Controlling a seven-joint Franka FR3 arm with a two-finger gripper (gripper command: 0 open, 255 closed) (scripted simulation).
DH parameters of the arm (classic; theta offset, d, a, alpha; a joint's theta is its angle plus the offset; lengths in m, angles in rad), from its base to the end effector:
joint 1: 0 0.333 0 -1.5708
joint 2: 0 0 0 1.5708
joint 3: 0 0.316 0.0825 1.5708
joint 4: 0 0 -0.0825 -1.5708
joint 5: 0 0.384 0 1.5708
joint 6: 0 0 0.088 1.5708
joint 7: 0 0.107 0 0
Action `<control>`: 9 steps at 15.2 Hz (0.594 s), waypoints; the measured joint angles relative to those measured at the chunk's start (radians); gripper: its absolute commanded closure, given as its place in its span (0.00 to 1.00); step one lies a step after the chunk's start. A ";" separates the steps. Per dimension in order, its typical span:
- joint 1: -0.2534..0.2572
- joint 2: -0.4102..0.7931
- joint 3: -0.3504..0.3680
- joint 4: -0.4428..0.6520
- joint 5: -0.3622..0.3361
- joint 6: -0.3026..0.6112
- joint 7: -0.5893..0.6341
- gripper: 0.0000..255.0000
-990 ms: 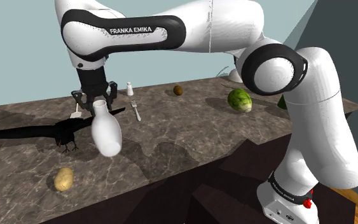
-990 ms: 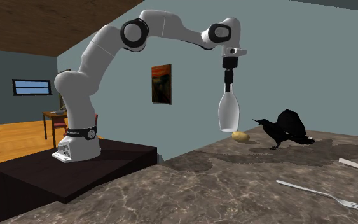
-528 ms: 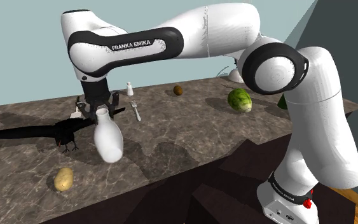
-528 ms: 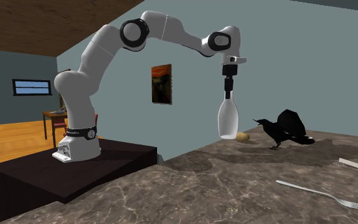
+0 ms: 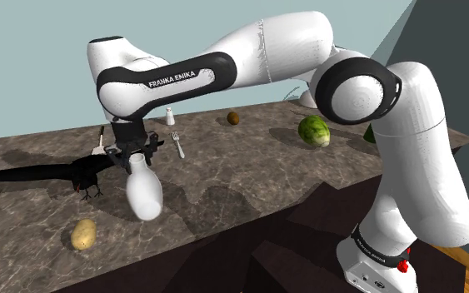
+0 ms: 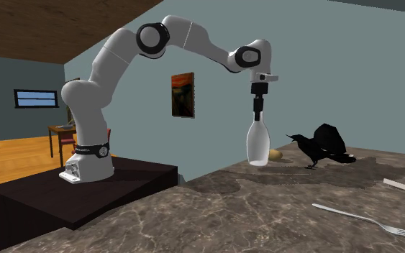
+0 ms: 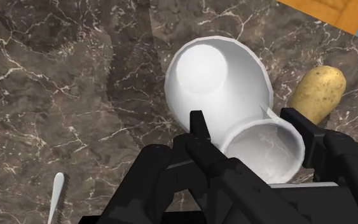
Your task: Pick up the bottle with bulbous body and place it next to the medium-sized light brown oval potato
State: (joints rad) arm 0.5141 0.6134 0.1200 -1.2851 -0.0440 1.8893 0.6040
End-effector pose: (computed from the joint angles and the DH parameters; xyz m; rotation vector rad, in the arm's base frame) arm 0.5986 0.4114 0.3928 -3.1219 -0.0351 0.0311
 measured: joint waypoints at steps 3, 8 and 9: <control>-0.001 0.007 -0.001 -0.019 -0.001 0.026 -0.001 1.00; -0.001 0.008 -0.001 -0.024 -0.001 0.031 0.000 1.00; -0.001 0.008 -0.001 -0.024 -0.001 0.032 0.000 0.00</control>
State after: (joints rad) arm 0.5134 0.6209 0.1193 -1.3089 -0.0450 1.9209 0.6036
